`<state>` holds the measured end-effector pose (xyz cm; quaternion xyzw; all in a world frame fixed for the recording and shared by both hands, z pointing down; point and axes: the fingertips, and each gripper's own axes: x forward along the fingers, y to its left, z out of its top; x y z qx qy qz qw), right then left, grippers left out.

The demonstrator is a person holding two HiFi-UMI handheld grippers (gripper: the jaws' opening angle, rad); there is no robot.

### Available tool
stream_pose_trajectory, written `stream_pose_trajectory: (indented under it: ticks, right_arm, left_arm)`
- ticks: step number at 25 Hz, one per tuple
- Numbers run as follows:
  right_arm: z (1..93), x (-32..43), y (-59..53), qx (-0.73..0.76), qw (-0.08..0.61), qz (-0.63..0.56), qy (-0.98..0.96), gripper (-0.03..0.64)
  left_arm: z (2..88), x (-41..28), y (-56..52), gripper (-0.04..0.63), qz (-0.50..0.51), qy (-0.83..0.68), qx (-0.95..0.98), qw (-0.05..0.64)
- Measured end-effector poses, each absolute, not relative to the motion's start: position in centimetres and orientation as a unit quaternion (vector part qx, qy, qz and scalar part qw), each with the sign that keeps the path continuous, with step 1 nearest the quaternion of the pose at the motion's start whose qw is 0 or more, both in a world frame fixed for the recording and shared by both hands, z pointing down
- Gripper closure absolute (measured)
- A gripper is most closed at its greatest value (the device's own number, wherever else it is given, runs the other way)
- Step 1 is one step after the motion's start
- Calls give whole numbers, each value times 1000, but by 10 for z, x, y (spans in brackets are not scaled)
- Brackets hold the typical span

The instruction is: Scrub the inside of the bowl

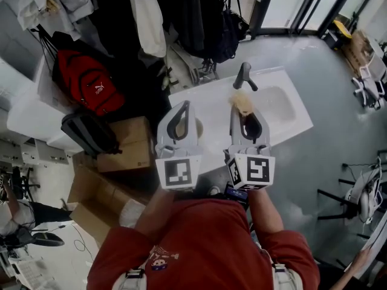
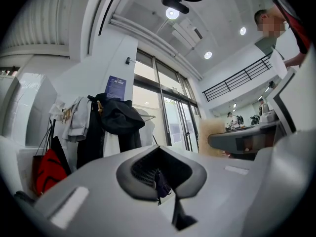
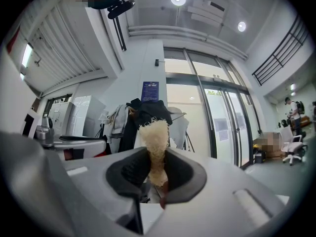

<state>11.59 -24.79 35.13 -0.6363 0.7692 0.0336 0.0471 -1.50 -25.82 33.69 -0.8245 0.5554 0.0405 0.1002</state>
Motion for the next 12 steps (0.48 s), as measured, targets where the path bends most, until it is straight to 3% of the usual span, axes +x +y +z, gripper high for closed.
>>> stream_pose_trajectory:
  ticks: [12]
  right_arm:
    - [353, 117, -248, -639, 44, 34, 767, 540]
  left_arm:
    - [341, -10, -257, 591, 39, 544, -832, 99]
